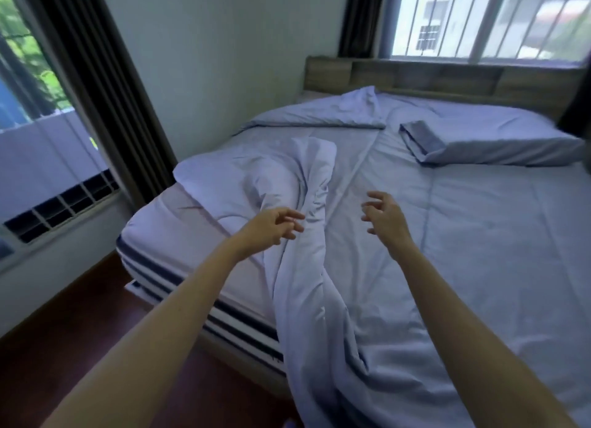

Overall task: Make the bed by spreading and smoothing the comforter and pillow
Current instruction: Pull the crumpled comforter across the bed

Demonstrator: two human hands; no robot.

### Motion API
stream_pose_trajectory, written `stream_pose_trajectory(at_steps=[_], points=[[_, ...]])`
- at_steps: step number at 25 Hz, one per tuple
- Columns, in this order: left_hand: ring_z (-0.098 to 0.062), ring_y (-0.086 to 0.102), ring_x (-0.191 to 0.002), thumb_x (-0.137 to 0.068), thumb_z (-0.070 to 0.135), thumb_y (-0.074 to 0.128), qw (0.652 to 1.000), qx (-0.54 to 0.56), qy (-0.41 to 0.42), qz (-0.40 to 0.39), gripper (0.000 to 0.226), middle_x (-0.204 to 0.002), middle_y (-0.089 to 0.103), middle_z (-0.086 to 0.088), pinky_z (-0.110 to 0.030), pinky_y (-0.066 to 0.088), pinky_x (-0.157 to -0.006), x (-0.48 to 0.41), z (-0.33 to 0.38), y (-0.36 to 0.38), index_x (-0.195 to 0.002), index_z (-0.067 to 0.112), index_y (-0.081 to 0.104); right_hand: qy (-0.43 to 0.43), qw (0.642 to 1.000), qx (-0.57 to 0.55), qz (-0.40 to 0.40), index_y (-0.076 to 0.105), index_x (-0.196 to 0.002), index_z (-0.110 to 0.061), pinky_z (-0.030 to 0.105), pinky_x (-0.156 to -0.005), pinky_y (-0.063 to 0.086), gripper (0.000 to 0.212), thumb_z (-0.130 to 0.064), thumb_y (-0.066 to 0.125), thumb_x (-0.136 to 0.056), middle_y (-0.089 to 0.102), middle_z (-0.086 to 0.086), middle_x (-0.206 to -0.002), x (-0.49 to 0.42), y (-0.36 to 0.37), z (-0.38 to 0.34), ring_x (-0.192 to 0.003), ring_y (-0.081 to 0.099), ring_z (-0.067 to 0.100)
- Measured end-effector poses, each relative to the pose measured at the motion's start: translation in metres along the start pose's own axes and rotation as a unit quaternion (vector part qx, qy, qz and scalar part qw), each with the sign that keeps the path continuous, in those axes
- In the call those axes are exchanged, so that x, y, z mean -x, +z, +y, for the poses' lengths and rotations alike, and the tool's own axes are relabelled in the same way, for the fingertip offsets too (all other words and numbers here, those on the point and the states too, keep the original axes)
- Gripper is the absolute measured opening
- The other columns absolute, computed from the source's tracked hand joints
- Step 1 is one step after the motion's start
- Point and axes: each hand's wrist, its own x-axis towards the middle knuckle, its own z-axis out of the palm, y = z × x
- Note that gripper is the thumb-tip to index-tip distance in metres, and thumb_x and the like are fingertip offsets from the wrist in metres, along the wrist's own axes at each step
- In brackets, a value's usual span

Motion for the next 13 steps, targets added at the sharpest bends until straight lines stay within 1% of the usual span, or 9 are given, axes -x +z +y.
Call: stream_pose_trajectory(at_steps=[2, 4, 5, 7, 8, 9, 11, 13], points=[[-0.011, 0.063, -0.088, -0.097, 0.008, 0.041, 0.998, -0.038, -0.008, -0.053, 0.028, -0.104, 0.069, 0.002, -0.022, 0.045, -0.072, -0.029, -0.02, -0.012, -0.116, 0.017, 0.06, 0.04, 0.999, 0.014, 0.032, 0.054, -0.121, -0.015, 0.033, -0.065, 0.049, 0.032, -0.017, 0.054, -0.089, 0.064, 0.007, -0.107, -0.02, 0.024, 0.022, -0.079, 0.064, 0.02], [-0.013, 0.063, -0.09, -0.096, 0.007, 0.041, 0.993, -0.074, -0.027, -0.084, 0.029, -0.105, 0.068, 0.002, -0.023, 0.044, -0.071, -0.06, -0.038, -0.03, -0.115, 0.017, 0.06, 0.067, 0.997, 0.03, 0.028, 0.055, -0.118, -0.017, 0.035, -0.068, 0.05, 0.031, -0.018, 0.053, -0.087, 0.066, 0.008, -0.104, -0.04, 0.059, 0.038, -0.083, 0.065, 0.024], [-0.014, 0.063, -0.091, -0.095, 0.006, 0.041, 0.99, -0.091, -0.03, -0.099, 0.03, -0.105, 0.067, 0.002, -0.023, 0.043, -0.07, -0.076, -0.042, -0.038, -0.116, 0.016, 0.06, 0.073, 0.997, 0.025, 0.018, 0.055, -0.117, -0.019, 0.034, -0.066, 0.05, 0.03, -0.018, 0.052, -0.087, 0.066, 0.007, -0.103, -0.048, 0.074, 0.043, -0.083, 0.066, 0.024], [-0.014, 0.062, -0.09, -0.095, 0.006, 0.041, 0.989, -0.102, -0.028, -0.106, 0.03, -0.105, 0.066, 0.0, -0.023, 0.042, -0.069, -0.107, -0.048, -0.056, -0.117, 0.013, 0.06, 0.086, 0.996, 0.0, 0.008, 0.056, -0.115, -0.019, 0.031, -0.062, 0.049, 0.029, -0.016, 0.052, -0.087, 0.064, 0.006, -0.103, -0.062, 0.102, 0.045, -0.079, 0.064, 0.02], [-0.015, 0.062, -0.09, -0.095, 0.007, 0.04, 0.989, -0.098, -0.029, -0.103, 0.03, -0.106, 0.066, 0.0, -0.023, 0.042, -0.068, -0.125, -0.051, -0.063, -0.118, 0.012, 0.06, 0.094, 0.995, -0.007, 0.016, 0.057, -0.114, -0.018, 0.031, -0.064, 0.048, 0.028, -0.014, 0.051, -0.086, 0.064, 0.007, -0.104, -0.069, 0.115, 0.047, -0.079, 0.062, 0.019], [-0.015, 0.062, -0.091, -0.095, 0.008, 0.04, 0.99, -0.095, -0.03, -0.097, 0.03, -0.107, 0.066, -0.001, -0.023, 0.042, -0.067, -0.141, -0.056, -0.068, -0.118, 0.011, 0.06, 0.106, 0.994, -0.002, 0.034, 0.058, -0.113, -0.016, 0.033, -0.07, 0.048, 0.028, -0.014, 0.052, -0.087, 0.065, 0.008, -0.106, -0.075, 0.125, 0.05, -0.083, 0.062, 0.02], [-0.016, 0.062, -0.093, -0.095, 0.008, 0.04, 0.987, -0.114, -0.034, -0.108, 0.032, -0.111, 0.067, -0.004, -0.021, 0.042, -0.065, -0.168, -0.073, -0.068, -0.12, 0.009, 0.06, 0.146, 0.985, 0.069, 0.06, 0.057, -0.121, -0.012, 0.035, -0.086, 0.046, 0.034, -0.018, 0.054, -0.087, 0.063, 0.012, -0.12, -0.079, 0.146, 0.068, -0.102, 0.061, 0.027], [-0.018, 0.063, -0.094, -0.094, 0.008, 0.043, 0.977, -0.158, -0.031, -0.141, 0.032, -0.116, 0.068, -0.007, -0.018, 0.045, -0.066, -0.194, -0.099, -0.062, -0.12, 0.009, 0.061, 0.214, 0.965, 0.141, 0.053, 0.047, -0.132, -0.011, 0.038, -0.099, 0.04, 0.052, -0.032, 0.059, -0.086, 0.054, 0.015, -0.134, -0.079, 0.168, 0.091, -0.12, 0.052, 0.033]])
